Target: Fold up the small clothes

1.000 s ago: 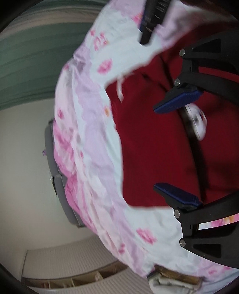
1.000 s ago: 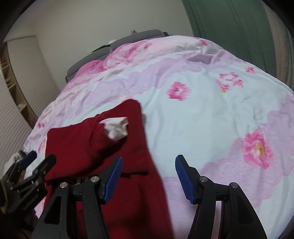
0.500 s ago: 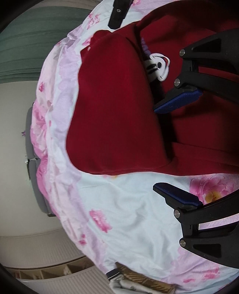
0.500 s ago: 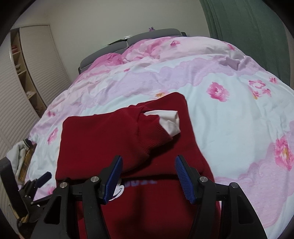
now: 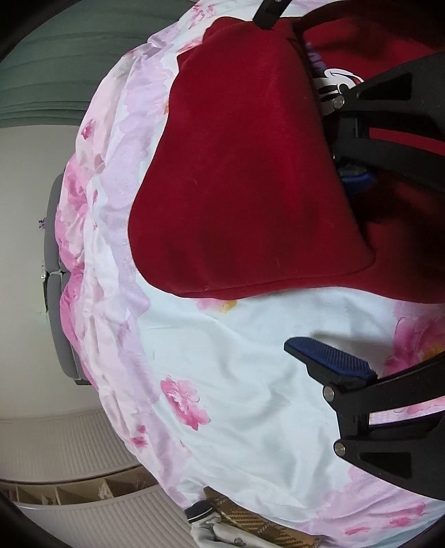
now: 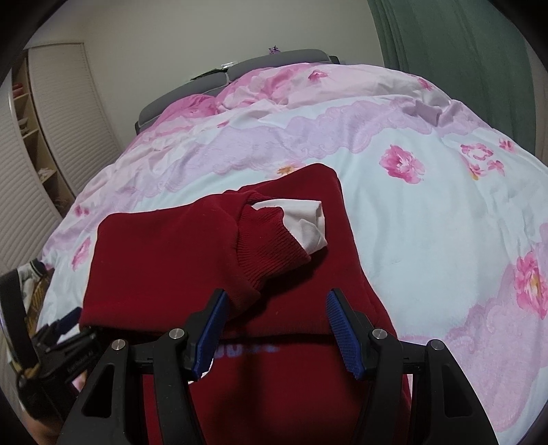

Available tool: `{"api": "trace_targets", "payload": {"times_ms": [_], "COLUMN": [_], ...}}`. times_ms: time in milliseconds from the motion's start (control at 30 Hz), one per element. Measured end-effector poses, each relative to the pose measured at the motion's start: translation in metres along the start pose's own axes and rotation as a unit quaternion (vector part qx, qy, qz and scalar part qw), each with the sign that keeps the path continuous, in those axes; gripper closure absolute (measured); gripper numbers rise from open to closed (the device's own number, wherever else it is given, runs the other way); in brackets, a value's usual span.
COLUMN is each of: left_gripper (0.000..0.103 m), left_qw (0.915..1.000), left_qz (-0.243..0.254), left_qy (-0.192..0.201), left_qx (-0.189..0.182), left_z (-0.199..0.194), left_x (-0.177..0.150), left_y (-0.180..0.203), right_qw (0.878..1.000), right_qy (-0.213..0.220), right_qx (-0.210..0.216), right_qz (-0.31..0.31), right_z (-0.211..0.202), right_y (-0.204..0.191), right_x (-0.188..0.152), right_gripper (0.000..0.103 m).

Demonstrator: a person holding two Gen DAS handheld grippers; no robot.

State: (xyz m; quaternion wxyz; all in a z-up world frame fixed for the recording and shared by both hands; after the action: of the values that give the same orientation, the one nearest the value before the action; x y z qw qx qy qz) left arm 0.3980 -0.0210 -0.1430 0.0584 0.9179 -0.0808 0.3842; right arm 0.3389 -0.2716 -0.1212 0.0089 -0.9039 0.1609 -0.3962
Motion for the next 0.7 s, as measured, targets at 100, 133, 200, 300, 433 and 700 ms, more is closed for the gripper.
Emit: {"api": "trace_targets", "payload": {"times_ms": [100,133,200,300,433,700], "left_gripper": [0.036,0.037,0.037,0.036,0.036,0.036], "left_qw": [0.9999,0.9997,0.9996,0.9994,0.9992,0.9996], "left_qz": [-0.016,-0.020,-0.023,-0.023,-0.030,0.018], "left_qy": [0.005,0.006,0.004,0.006,0.003,0.020], "left_qx": [0.002,0.009,0.017,0.026,0.028,-0.008], "left_z": [-0.001,-0.001,-0.002,-0.005,-0.005,-0.056], "left_x": [-0.005,-0.009,-0.016,-0.019,-0.019,-0.026], "left_y": [-0.013,-0.019,-0.026,-0.029,-0.034,0.000], "right_qw": [1.000,1.000,1.000,1.000,1.000,1.000], "right_qy": [-0.001,-0.002,0.000,-0.001,-0.004,0.011], "right_qx": [0.002,0.002,-0.001,-0.003,-0.001,0.012], "right_qz": [-0.010,-0.013,-0.020,-0.025,-0.030,-0.007], "right_z": [0.002,0.003,0.004,0.006,0.005,-0.013], "right_y": [-0.004,-0.005,-0.009,-0.014,-0.015,-0.006], "right_x": [-0.001,-0.001,-0.003,-0.006,-0.008,-0.004], "right_gripper": [0.042,0.042,0.042,0.042,0.042,0.042]}}
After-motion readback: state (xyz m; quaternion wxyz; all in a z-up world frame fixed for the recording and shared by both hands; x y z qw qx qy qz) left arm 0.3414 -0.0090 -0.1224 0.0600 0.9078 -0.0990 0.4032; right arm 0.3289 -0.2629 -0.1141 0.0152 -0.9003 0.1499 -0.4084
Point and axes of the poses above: each gripper's, at about its wrist camera, not at the fingertips, and z roughly the way its jaws point, y to its right, x to its top, the point moved 2 cm from there along z, roughly the way its jaws point, and after that the axes turned 7 degrees about -x, right-handed, at the moved point
